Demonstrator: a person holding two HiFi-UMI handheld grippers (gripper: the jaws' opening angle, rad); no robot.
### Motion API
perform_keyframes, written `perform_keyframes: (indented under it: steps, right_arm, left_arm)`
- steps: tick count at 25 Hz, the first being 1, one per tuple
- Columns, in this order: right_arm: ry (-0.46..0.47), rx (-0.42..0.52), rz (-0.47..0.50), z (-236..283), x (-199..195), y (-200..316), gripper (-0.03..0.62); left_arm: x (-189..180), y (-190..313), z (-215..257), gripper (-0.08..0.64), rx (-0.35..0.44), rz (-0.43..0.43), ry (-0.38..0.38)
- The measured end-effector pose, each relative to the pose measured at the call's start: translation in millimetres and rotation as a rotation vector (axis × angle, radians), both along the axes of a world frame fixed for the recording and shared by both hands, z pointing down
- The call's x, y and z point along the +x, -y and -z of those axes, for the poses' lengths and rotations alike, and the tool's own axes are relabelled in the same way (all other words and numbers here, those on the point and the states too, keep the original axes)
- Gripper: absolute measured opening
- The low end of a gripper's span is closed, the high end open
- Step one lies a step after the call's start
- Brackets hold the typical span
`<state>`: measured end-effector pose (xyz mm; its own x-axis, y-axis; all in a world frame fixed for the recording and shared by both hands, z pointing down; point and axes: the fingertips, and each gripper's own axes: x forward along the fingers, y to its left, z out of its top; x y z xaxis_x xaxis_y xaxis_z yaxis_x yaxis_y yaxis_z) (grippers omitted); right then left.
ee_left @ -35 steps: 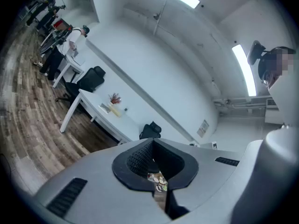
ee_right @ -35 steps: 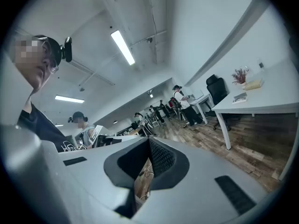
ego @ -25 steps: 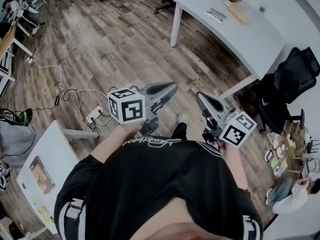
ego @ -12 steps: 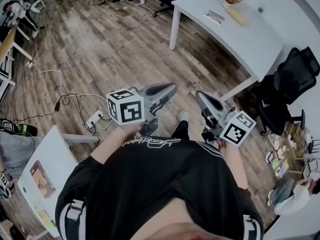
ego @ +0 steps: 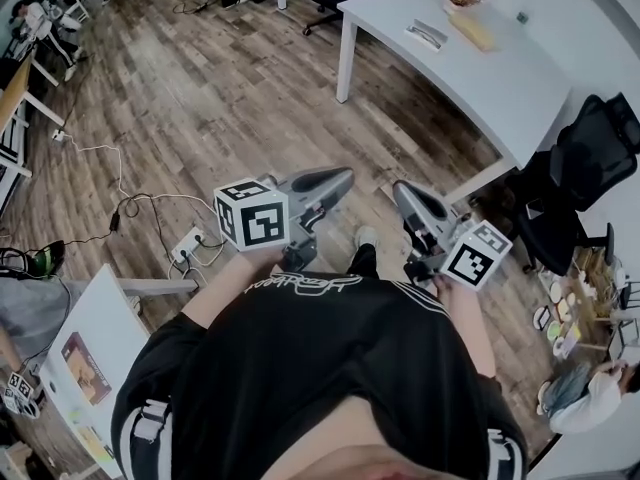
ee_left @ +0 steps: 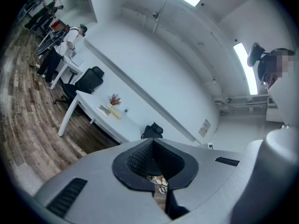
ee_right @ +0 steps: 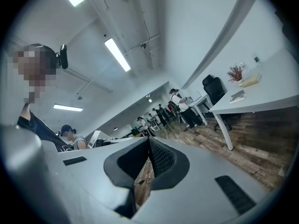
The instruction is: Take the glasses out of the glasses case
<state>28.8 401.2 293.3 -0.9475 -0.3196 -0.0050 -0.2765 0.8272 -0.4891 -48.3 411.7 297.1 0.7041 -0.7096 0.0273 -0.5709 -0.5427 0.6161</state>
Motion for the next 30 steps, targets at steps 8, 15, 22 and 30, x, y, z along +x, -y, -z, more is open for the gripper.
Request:
perform_keyframes:
  steps: [8, 15, 22, 30]
  right_arm:
    - [0.006, -0.044, -0.005, -10, 15, 62, 0.009]
    - [-0.007, -0.052, -0.040, -12, 29, 141, 0.008]
    - [0.021, -0.103, -0.057, -8, 57, 232, 0.008]
    - [0.031, -0.128, -0.072, -14, 96, 321, 0.008]
  left_arm:
    - [15, 63, -8, 0.008, -0.037, -0.008, 0.003]
    - [28, 140, -13, 0.008, -0.068, -0.019, -0.005]
    - [55, 226, -17, 0.008, -0.108, -0.033, -0.008]
    - [95, 317, -11, 0.008, -0.109, -0.041, 0.016]
